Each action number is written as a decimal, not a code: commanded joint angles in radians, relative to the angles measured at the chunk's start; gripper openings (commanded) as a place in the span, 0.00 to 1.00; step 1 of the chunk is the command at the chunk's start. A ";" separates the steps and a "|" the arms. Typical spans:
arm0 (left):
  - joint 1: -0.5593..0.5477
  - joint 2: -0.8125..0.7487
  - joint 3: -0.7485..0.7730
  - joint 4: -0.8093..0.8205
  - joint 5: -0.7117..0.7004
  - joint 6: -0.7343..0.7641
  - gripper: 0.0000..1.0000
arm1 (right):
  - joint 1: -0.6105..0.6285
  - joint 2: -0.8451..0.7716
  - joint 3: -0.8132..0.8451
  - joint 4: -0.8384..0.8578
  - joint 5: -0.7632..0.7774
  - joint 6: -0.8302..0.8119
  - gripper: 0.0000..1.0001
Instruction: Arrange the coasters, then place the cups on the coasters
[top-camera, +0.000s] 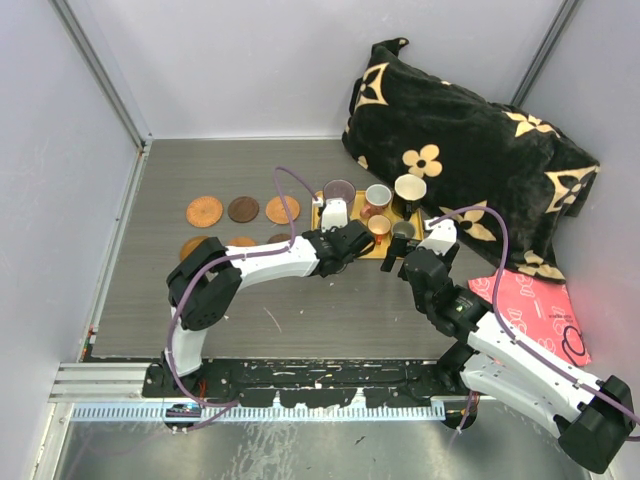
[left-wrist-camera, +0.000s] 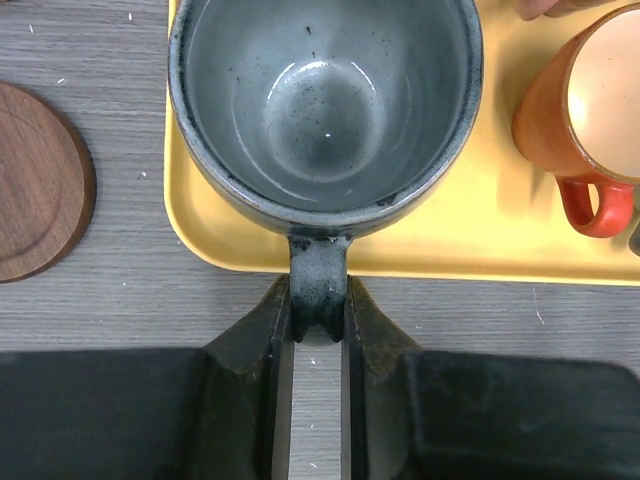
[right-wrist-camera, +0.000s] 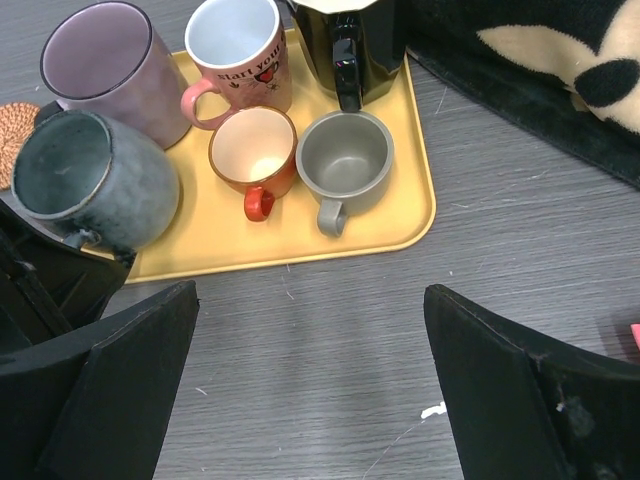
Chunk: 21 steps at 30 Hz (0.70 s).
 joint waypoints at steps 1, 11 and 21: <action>-0.003 0.004 0.014 0.026 -0.035 -0.014 0.00 | -0.004 -0.013 -0.003 0.030 0.005 0.014 1.00; -0.030 -0.045 0.021 0.027 -0.092 0.061 0.00 | -0.003 -0.019 -0.007 0.033 0.002 0.016 1.00; -0.055 -0.107 0.034 0.016 -0.127 0.114 0.00 | -0.003 -0.019 -0.009 0.038 0.000 0.017 1.00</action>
